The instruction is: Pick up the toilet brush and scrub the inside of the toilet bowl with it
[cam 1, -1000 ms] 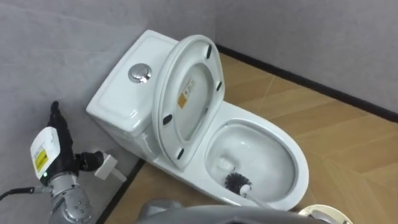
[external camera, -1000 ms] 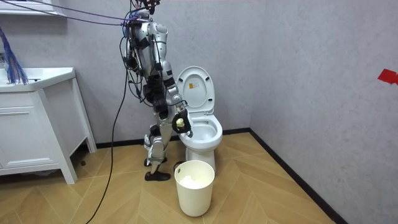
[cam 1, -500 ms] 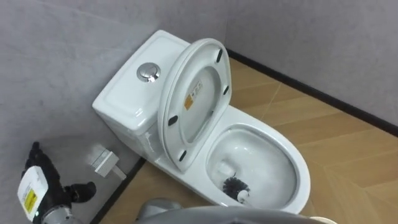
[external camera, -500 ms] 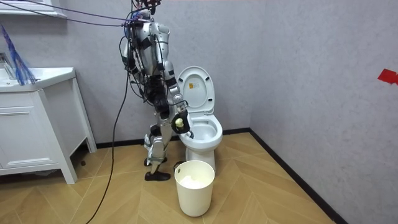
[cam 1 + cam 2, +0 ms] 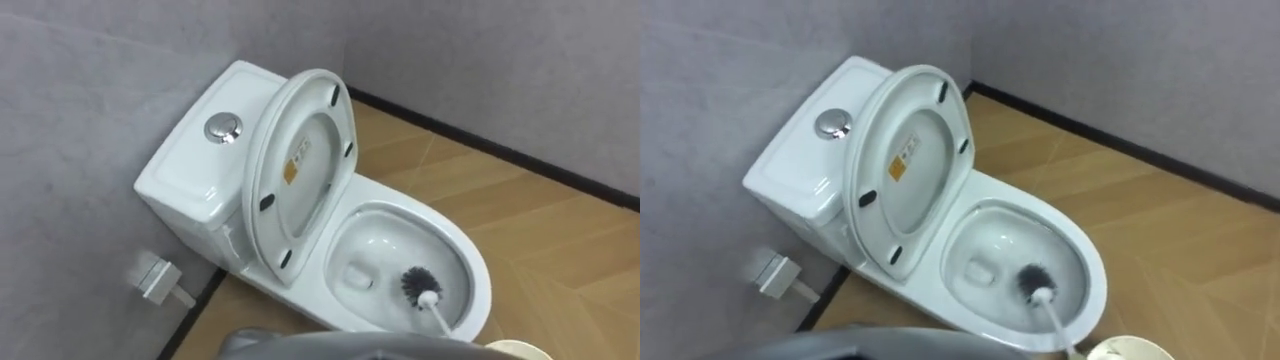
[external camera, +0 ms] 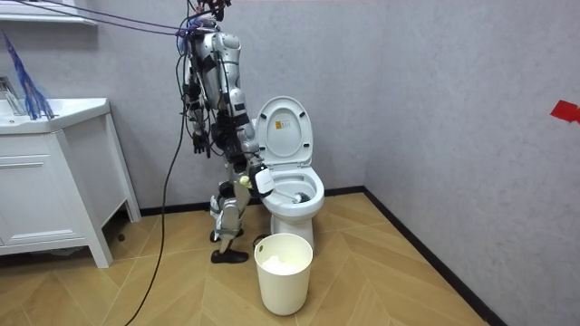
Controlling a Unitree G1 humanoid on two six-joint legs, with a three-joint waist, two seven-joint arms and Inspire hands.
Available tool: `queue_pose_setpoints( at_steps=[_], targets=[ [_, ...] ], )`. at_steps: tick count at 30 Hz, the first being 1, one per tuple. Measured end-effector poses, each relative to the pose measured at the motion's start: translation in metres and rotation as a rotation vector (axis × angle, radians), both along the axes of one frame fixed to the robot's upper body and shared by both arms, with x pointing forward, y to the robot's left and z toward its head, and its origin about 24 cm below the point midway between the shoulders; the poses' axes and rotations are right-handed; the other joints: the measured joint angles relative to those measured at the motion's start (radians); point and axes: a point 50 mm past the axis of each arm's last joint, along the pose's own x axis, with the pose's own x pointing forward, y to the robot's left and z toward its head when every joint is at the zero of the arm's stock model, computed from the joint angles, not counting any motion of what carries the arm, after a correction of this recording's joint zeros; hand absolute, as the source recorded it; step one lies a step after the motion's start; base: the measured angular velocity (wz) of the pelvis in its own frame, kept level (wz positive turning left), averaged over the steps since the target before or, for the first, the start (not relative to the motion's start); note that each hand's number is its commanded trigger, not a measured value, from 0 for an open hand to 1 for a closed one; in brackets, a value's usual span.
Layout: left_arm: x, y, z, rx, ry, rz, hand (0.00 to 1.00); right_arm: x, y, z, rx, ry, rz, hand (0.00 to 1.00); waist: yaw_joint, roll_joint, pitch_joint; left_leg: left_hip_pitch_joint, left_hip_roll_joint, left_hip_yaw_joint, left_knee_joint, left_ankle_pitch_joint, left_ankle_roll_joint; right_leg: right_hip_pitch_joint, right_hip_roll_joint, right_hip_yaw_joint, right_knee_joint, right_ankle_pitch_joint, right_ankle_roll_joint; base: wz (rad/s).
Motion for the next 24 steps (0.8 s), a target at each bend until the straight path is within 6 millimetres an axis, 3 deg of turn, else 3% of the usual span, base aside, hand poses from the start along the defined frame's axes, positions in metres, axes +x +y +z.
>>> queue_pose_setpoints(
  at_steps=[6,9,14,18,24],
  targets=[
    [0.026,-0.004,-0.007,-0.101,-0.019,-0.027,0.0,0.005,0.01,-0.002,0.001,-0.067,0.006,1.0,-0.075,0.02,0.0037,0.003,0.015,0.088,-0.004,0.0,0.0,-0.026,0.003,0.062,0.014,0.002,-0.002,-0.3],
    [0.031,-0.005,-0.009,-0.13,-0.023,-0.033,0.0,0.01,0.011,-0.001,-0.012,-0.103,0.021,1.0,-0.102,0.029,0.0004,0.02,0.016,0.122,-0.022,0.0,0.0,-0.031,0.006,0.105,0.014,0.01,-0.003,-0.46],
    [0.041,-0.007,-0.01,-0.164,-0.043,-0.047,0.0,0.017,0.018,-0.001,-0.027,-0.14,0.075,1.0,-0.124,0.026,-0.0005,0.046,0.016,0.164,-0.038,0.0,0.0,-0.035,0.007,0.155,0.015,0.013,0.002,-0.32],
    [0.047,-0.012,-0.011,-0.197,-0.032,-0.101,0.0,0.028,0.017,0.002,-0.085,-0.172,0.184,1.0,-0.125,0.027,-0.0005,0.053,0.019,0.213,-0.041,0.0,0.001,-0.052,0.012,0.224,0.023,0.023,0.005,-0.44],
    [0.066,-0.017,-0.012,-0.223,-0.063,-0.162,0.0,0.04,0.017,0.006,-0.129,-0.236,0.234,1.0,-0.127,0.025,0.0002,0.053,0.024,0.239,-0.043,-0.003,0.005,-0.079,0.013,0.279,0.048,0.028,0.01,-0.25]
  ],
)
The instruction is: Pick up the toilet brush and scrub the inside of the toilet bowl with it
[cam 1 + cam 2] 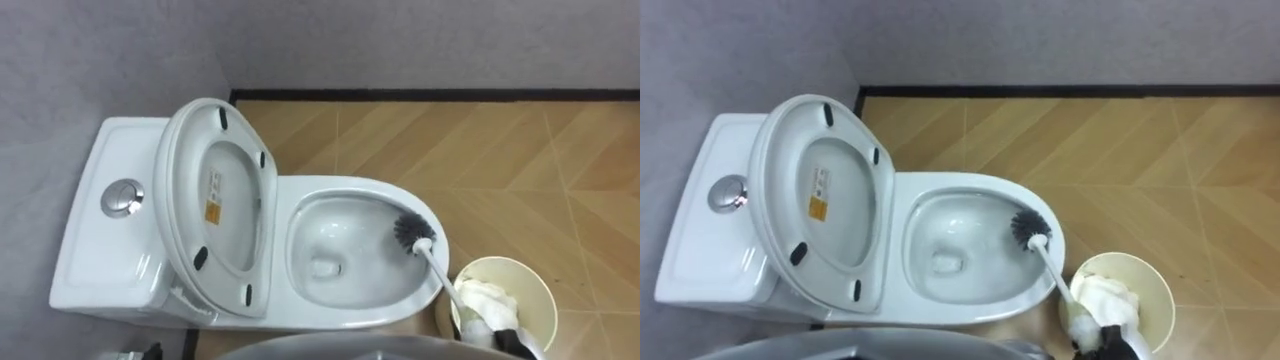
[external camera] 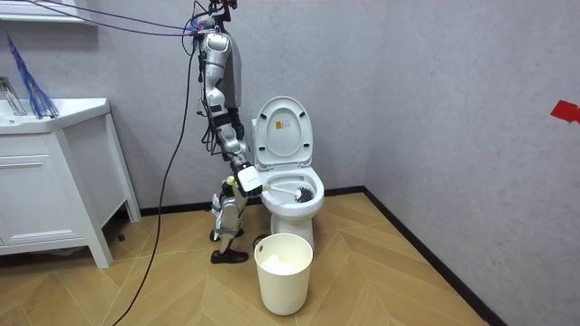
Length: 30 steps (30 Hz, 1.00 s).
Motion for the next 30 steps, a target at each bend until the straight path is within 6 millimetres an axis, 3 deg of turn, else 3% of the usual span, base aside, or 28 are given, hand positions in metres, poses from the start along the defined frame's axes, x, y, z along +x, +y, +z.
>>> queue_pose_setpoints(
  at_steps=[5,7,10,14,19,23,27,30],
  targets=[
    [0.007,0.0,0.0,-0.001,-0.015,-0.014,0.0,0.005,-0.001,0.003,-0.056,-0.084,-0.051,1.0,-0.007,0.0,0.0001,0.0,0.001,0.038,-0.005,-0.004,0.007,-0.015,0.003,0.019,-0.002,0.008,0.007,-0.11],
    [0.008,0.002,0.001,0.005,-0.015,-0.016,0.0,0.013,-0.008,0.008,-0.097,-0.157,-0.143,1.0,-0.025,0.001,0.0,0.0,0.006,0.053,-0.005,-0.015,0.021,-0.026,0.009,0.025,-0.001,0.01,0.009,-0.08],
    [0.008,0.007,0.002,0.017,-0.016,-0.019,0.0,0.017,-0.017,0.016,-0.146,-0.232,-0.207,1.0,-0.026,-0.002,0.0014,-0.006,0.008,0.064,-0.008,-0.018,0.023,-0.039,0.018,0.04,-0.002,0.018,0.01,-0.13],
    [0.01,0.007,0.002,0.011,-0.022,-0.022,0.0,0.027,-0.019,0.027,-0.184,-0.32,-0.18,1.0,-0.029,0.002,0.0007,-0.01,0.015,0.073,-0.017,-0.02,0.026,-0.046,0.03,0.052,-0.018,0.04,0.009,-0.12],
    [0.014,0.011,0.004,0.005,-0.041,-0.042,0.0,0.066,-0.005,0.053,-0.242,-0.465,0.12,1.0,-0.026,0.002,0.0003,-0.036,0.026,0.082,-0.023,-0.022,0.03,-0.081,0.046,0.072,-0.022,0.064,0.004,-0.13],
    [0.014,0.01,0.004,0.005,-0.038,-0.066,0.0,0.081,0.009,0.061,-0.26,-0.498,0.304,1.0,-0.021,-0.002,-0.0007,-0.036,0.026,0.082,-0.025,-0.022,0.03,-0.079,0.05,0.073,-0.021,0.064,0.004,0.0],
    [0.015,0.01,0.004,0.005,-0.041,-0.078,0.0,0.084,0.023,0.06,-0.226,-0.493,0.414,1.0,-0.022,-0.007,-0.0013,-0.037,0.026,0.082,-0.026,-0.022,0.03,-0.079,0.046,0.073,-0.022,0.065,0.004,0.0],
    [0.014,0.013,0.005,0.001,-0.037,-0.084,0.0,0.076,0.023,0.056,-0.203,-0.452,0.417,1.0,-0.022,-0.01,-0.0023,-0.04,0.025,0.08,-0.025,-0.022,0.03,-0.077,0.046,0.07,-0.036,0.067,0.005,0.0]
  ],
)
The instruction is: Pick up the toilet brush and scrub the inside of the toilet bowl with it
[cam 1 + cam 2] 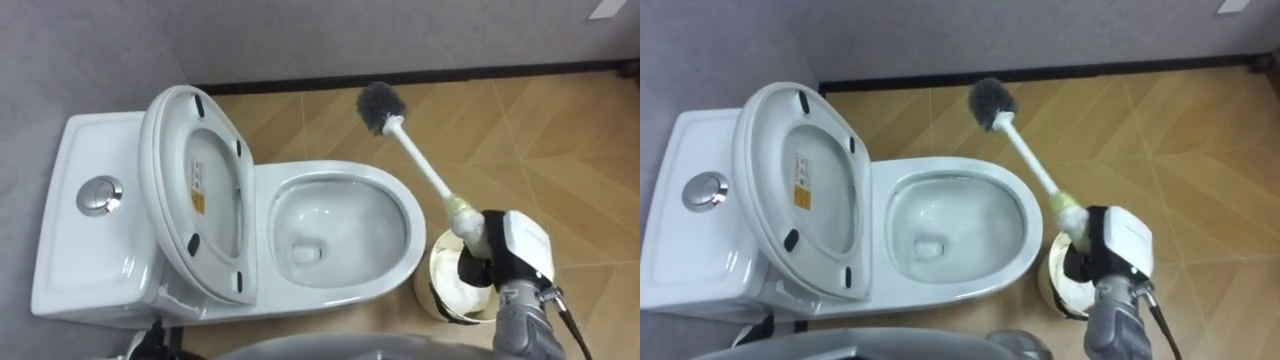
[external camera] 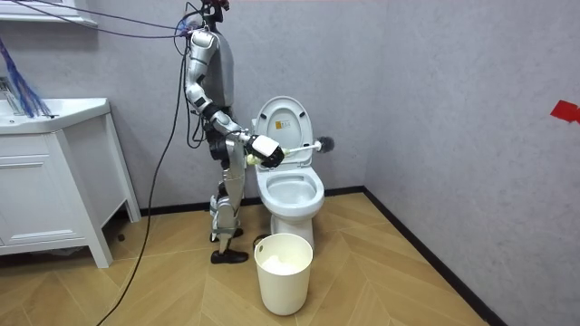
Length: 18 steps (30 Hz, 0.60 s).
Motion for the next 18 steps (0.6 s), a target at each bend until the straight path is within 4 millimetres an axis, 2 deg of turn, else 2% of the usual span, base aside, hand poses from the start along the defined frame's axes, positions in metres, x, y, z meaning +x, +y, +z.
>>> queue_pose_setpoints(
  at_steps=[4,8,14,18],
  targets=[
    [-0.001,0.001,0.0,0.0,0.004,0.001,0.0,-0.018,-0.007,-0.013,0.022,0.089,-0.055,1.0,-0.004,0.004,-0.0044,-0.008,0.0,-0.001,0.002,0.0,0.0,0.001,-0.001,-0.001,-0.01,0.006,0.001,0.0],
    [-0.002,0.001,0.0,-0.001,0.007,0.004,0.0,-0.03,-0.011,-0.019,0.047,0.145,-0.1,1.0,-0.005,0.004,-0.0044,-0.011,0.001,-0.002,0.003,0.0,0.0,0.001,-0.002,-0.001,-0.014,0.008,0.002,0.0],
    [-0.009,0.002,0.0,-0.002,0.025,0.005,0.0,-0.05,-0.027,-0.033,0.118,0.226,-0.311,1.0,-0.005,-0.001,0.0018,-0.001,0.002,-0.002,0.003,0.0,0.0,0.013,-0.003,0.0,-0.018,0.007,0.003,0.0],
    [-0.019,0.003,0.0,0.005,0.069,-0.024,0.0,-0.065,-0.04,-0.036,0.132,0.251,-0.452,1.0,-0.011,0.001,0.0026,0.009,0.002,-0.005,0.003,0.0,0.0,0.024,-0.005,0.0,-0.017,-0.002,0.004,0.03]
  ],
)
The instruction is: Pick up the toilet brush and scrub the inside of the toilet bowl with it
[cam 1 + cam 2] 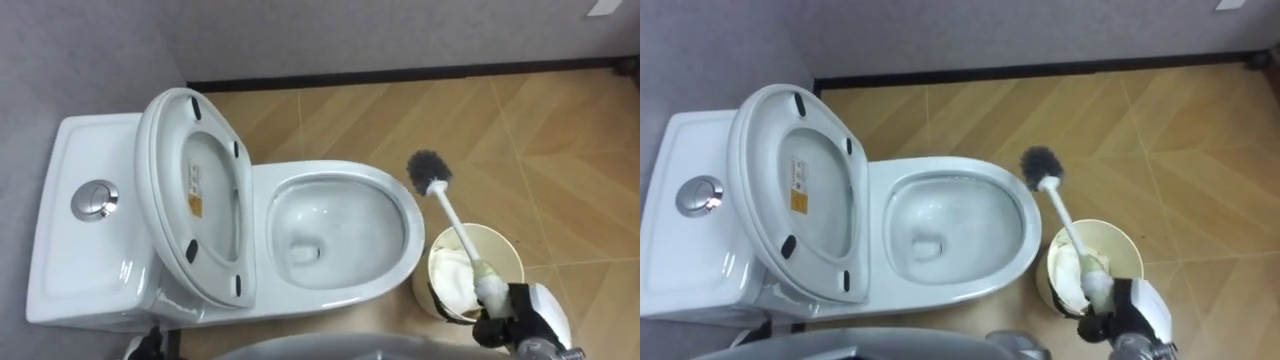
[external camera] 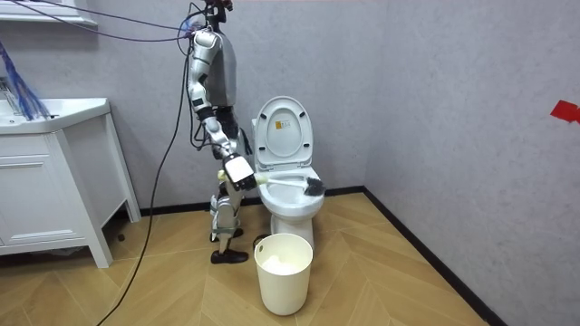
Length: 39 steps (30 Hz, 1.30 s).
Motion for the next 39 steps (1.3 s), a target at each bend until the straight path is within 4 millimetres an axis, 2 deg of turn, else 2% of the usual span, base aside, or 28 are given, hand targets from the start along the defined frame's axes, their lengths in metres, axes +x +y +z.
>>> queue_pose_setpoints(
  at_steps=[4,11,22,32,33,34,35,36,39],
  targets=[
    [-0.011,0.002,0.0,0.007,0.054,-0.027,0.0,-0.015,-0.009,-0.003,0.005,0.035,-0.126,1.0,0.0,-0.001,0.0,0.017,0.0,-0.001,0.0,0.0,0.0,0.013,0.0,-0.001,-0.001,-0.002,0.0,0.01],
    [-0.017,0.004,0.0,0.014,0.1,-0.048,0.0,-0.024,-0.012,-0.006,-0.005,0.067,-0.199,1.0,0.0,0.002,0.0021,0.023,-0.001,-0.015,0.0,0.0,0.0,0.029,-0.004,-0.022,-0.003,-0.002,0.0,0.08],
    [-0.022,0.004,0.0,-0.018,0.142,-0.033,0.0,-0.027,-0.012,-0.009,0.011,0.1,-0.26,1.0,0.007,0.013,-0.0018,0.032,-0.002,-0.031,0.002,0.0,0.0,0.046,-0.005,-0.034,0.0,-0.005,0.001,0.04],
    [-0.022,0.004,0.0,-0.022,0.145,-0.033,0.0,-0.028,-0.011,-0.012,0.029,0.128,-0.281,1.0,0.01,0.025,-0.001,0.026,-0.002,-0.034,0.001,-0.001,0.002,0.042,-0.006,-0.037,0.001,-0.006,0.001,0.0],
    [-0.022,0.004,0.0,-0.022,0.145,-0.034,0.0,-0.028,-0.011,-0.013,0.033,0.129,-0.287,0.91,0.01,0.027,-0.0014,0.026,-0.002,-0.034,0.001,-0.001,0.002,0.042,-0.006,-0.039,0.001,-0.006,0.001,0.0],
    [-0.023,0.004,0.0,-0.022,0.146,-0.034,0.0,-0.027,-0.011,-0.014,0.039,0.133,-0.3,0.6,0.01,0.028,-0.0011,0.025,-0.002,-0.035,0.0,-0.001,0.002,0.041,-0.007,-0.043,0.002,-0.006,0.001,0.0],
    [-0.023,0.004,0.0,-0.022,0.147,-0.033,0.0,-0.027,-0.01,-0.014,0.042,0.135,-0.307,0.24,0.01,0.029,-0.0013,0.025,-0.002,-0.036,0.0,-0.001,0.002,0.041,-0.008,-0.044,0.002,-0.006,0.001,0.05],
    [-0.024,0.004,-0.001,-0.023,0.15,-0.033,0.0,-0.029,-0.01,-0.015,0.049,0.147,-0.325,0.0,0.009,0.028,-0.0022,0.025,-0.003,-0.039,0.001,-0.001,0.002,0.043,-0.008,-0.048,0.002,-0.006,0.001,0.07],
    [-0.028,0.003,0.0,-0.025,0.16,-0.029,0.0,-0.031,-0.009,-0.017,0.064,0.159,-0.371,0.0,0.01,0.026,-0.0051,0.025,-0.004,-0.044,0.002,-0.001,0.002,0.046,-0.01,-0.052,0.003,-0.006,0.001,0.05]
  ],
)
